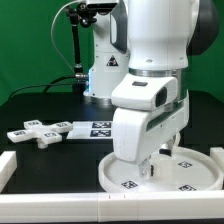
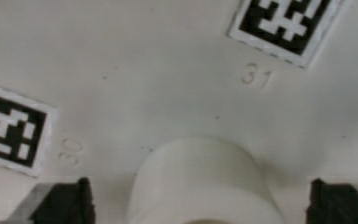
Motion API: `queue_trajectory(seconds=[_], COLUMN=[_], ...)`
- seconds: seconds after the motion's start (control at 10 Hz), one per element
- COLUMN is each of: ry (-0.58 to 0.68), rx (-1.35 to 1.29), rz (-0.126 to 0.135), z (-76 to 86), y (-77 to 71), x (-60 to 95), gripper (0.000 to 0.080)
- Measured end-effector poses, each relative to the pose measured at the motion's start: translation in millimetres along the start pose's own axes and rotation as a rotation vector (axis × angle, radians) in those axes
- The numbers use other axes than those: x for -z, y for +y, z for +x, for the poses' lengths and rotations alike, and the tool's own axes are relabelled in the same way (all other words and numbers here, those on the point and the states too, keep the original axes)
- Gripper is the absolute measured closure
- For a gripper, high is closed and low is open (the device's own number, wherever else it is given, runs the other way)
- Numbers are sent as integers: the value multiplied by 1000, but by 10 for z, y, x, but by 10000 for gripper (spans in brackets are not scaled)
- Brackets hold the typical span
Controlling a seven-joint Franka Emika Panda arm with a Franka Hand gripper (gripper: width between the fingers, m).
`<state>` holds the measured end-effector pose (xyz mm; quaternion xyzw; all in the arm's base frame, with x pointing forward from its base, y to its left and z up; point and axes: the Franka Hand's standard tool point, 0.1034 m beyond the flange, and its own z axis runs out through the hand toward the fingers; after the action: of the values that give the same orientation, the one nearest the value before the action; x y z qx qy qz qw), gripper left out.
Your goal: Assemble round table
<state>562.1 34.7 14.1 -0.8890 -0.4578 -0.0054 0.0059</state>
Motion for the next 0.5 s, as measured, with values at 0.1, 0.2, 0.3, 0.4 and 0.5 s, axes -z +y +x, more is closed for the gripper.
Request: queue_trajectory(seconds=[0.1, 0.2, 0.3, 0.4, 0.5], ry=[0, -4, 2, 5, 6], rx=[-1, -3, -9, -31, -74], rz=[0, 2, -8, -16, -20], z=[-3, -18, -5, -21, -61], y=[3, 13, 18, -26, -88], x=[1, 49, 161, 277, 372], gripper=[167, 155, 155, 155, 150])
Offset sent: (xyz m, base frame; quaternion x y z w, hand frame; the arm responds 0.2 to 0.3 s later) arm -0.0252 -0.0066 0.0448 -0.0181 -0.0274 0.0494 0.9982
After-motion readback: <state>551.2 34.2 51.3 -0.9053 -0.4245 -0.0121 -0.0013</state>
